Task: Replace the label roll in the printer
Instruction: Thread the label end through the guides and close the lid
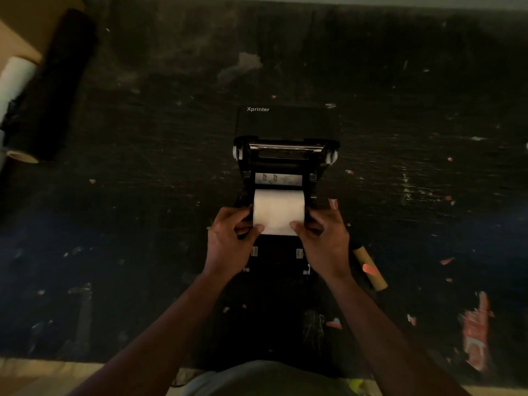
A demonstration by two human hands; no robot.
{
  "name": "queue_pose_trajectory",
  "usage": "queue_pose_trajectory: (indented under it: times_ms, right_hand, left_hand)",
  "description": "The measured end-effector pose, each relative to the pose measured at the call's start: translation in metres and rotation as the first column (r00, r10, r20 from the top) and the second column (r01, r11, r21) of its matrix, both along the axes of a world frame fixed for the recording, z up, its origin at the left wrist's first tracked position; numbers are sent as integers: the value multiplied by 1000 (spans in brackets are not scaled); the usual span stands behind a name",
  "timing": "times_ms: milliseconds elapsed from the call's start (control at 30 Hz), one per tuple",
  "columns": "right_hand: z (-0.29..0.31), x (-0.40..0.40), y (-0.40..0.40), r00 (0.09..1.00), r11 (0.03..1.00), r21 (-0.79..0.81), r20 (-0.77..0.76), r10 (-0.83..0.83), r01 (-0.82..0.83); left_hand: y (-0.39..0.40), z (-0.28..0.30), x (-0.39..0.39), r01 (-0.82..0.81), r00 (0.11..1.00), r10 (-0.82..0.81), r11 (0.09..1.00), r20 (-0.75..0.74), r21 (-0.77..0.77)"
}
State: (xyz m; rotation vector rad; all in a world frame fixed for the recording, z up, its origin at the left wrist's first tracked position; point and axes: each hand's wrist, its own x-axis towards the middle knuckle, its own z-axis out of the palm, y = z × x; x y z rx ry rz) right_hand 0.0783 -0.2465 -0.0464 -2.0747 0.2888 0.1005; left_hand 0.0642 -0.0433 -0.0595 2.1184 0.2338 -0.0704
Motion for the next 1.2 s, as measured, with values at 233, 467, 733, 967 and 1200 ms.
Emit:
queue_pose_trajectory:
  times_ms: [233,467,733,967,1200]
  right_hand:
    - [4,-4,6,999,996,-67,18,-49,50]
    - [6,-8,4,976,974,63,-13,-219,219]
    - [3,-2,-5,930,909,289,-303,-210,300]
    - [-5,-3,-21,921,964,228,-388,-41,138]
    - [-7,0,-30,931,987,160,-357,75,-18]
  left_hand:
    - [-4,3,2,-52,998,52,998,-31,28]
    - [-11,13,-5,-286,957,279,953,-83,-97]
    - [2,16,2,-354,888,202,873,-413,-336]
    - [12,16,3,-260,858,41,895,-513,-363]
    - [17,10,7,-121,872,-26,957,-489,-265]
